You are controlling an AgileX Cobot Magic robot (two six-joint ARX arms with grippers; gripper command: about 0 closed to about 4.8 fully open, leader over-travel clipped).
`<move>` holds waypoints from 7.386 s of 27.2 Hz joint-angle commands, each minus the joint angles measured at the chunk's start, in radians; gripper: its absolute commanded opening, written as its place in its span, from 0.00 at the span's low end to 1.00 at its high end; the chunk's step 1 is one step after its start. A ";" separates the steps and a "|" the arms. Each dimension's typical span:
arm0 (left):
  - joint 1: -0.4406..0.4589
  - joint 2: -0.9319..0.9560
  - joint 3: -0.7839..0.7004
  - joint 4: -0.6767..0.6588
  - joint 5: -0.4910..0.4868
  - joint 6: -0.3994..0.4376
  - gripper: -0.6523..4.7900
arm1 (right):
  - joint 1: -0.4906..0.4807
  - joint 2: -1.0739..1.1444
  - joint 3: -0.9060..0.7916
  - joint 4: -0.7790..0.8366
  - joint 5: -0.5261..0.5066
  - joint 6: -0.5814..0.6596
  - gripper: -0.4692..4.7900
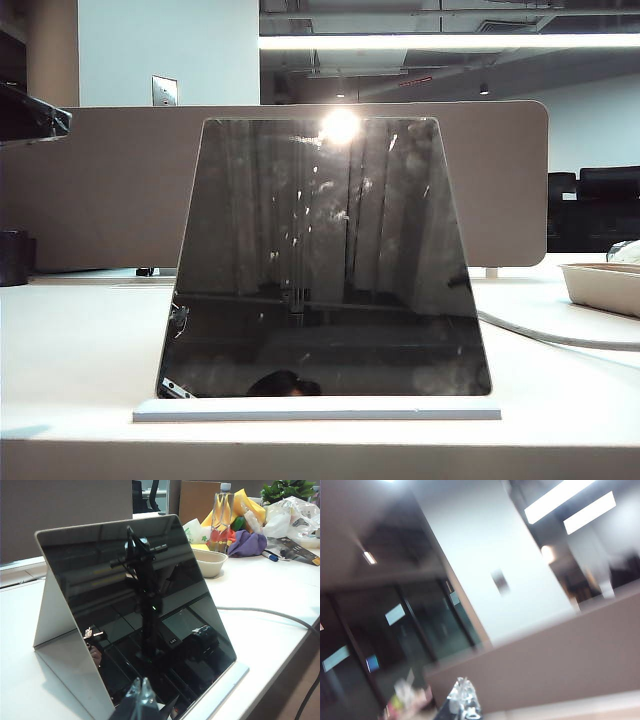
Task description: Push the base of the mirror on the table to move it forward for a short distance.
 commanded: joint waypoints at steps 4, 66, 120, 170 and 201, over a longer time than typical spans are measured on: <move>0.000 0.001 0.001 0.011 0.000 0.004 0.12 | 0.006 0.383 0.248 -0.295 -0.413 -0.079 0.08; 0.000 0.001 0.001 0.011 0.000 0.004 0.12 | 0.881 1.295 0.245 -0.618 0.189 -0.353 0.08; 0.000 0.001 0.001 0.011 0.000 0.004 0.12 | 0.697 1.426 0.247 -0.452 0.191 -0.367 0.08; 0.056 0.001 0.001 0.011 0.000 0.004 0.12 | 0.531 1.903 0.760 -0.352 0.190 -0.372 0.08; 0.229 0.000 0.001 0.011 0.100 0.004 0.12 | 0.634 1.451 0.780 -0.516 0.129 -0.376 0.08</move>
